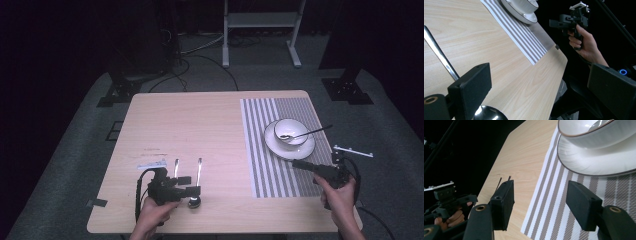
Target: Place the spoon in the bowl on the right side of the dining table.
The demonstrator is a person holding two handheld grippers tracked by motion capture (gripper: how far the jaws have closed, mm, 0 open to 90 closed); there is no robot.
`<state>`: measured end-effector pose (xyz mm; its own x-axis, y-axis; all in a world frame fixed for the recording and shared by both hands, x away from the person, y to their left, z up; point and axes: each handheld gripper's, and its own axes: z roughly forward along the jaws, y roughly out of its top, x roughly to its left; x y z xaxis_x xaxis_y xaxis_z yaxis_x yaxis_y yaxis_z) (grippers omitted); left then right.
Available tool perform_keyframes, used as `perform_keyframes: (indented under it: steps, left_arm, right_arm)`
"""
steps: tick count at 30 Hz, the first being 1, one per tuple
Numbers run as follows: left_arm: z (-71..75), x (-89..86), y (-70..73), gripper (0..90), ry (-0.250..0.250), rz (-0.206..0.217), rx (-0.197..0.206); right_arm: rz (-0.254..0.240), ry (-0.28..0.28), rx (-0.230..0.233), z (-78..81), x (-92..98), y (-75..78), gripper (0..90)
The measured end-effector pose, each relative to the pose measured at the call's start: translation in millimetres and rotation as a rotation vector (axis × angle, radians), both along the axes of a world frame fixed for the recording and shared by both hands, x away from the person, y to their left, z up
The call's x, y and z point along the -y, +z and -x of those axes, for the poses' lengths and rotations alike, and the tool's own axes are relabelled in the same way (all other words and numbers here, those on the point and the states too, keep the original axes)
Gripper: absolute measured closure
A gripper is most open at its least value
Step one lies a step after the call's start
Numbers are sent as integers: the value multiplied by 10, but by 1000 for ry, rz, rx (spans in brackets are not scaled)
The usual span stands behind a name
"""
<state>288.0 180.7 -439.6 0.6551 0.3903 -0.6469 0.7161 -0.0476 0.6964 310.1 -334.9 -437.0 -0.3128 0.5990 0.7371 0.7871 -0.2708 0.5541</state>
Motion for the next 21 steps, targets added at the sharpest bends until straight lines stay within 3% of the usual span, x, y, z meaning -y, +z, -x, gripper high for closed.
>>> perform_keyframes:
  steps: [21]
  left_arm:
    - [4, -27, 3, 38, 7, 4, 0]
  right_arm:
    - [4, 32, 60, 198, -205, -105, 349]
